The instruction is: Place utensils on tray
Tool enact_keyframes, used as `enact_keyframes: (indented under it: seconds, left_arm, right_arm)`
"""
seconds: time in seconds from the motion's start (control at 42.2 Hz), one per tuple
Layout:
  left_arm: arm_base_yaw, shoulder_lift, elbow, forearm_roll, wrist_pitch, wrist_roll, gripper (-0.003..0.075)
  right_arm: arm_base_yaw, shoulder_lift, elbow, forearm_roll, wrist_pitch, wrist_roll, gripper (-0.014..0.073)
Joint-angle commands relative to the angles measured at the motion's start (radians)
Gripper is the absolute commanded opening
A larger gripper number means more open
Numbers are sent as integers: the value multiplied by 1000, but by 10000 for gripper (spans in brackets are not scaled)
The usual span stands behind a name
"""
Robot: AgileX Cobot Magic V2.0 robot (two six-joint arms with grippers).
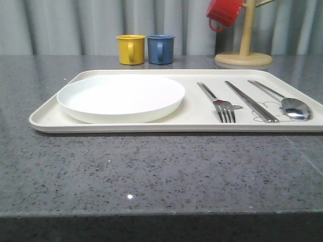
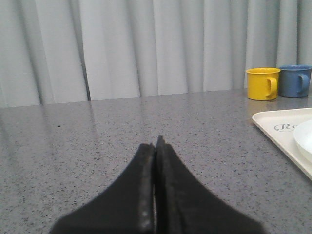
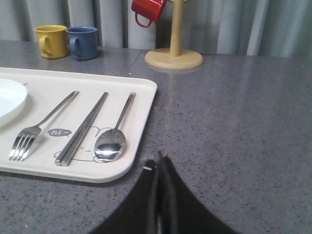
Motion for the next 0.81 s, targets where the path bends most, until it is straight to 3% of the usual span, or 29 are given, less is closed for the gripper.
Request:
enact_keyframes:
  seconds: [0.0, 0.142, 0.592, 0.782]
  left_arm:
    - [3, -21, 13, -10, -85, -12, -20]
    - [3, -21, 13, -10, -85, -12, -20]
    - [3, -21, 13, -10, -85, -12, -20]
    - [3, -21, 13, -10, -85, -12, -20]
  right_arm:
    - [-7, -11, 47, 2, -187, -3, -103]
    - [-7, -27, 129, 2, -297, -3, -103]
    - [-8, -26, 126, 3, -300, -3, -103]
    - [-8, -26, 126, -29, -296, 76, -103]
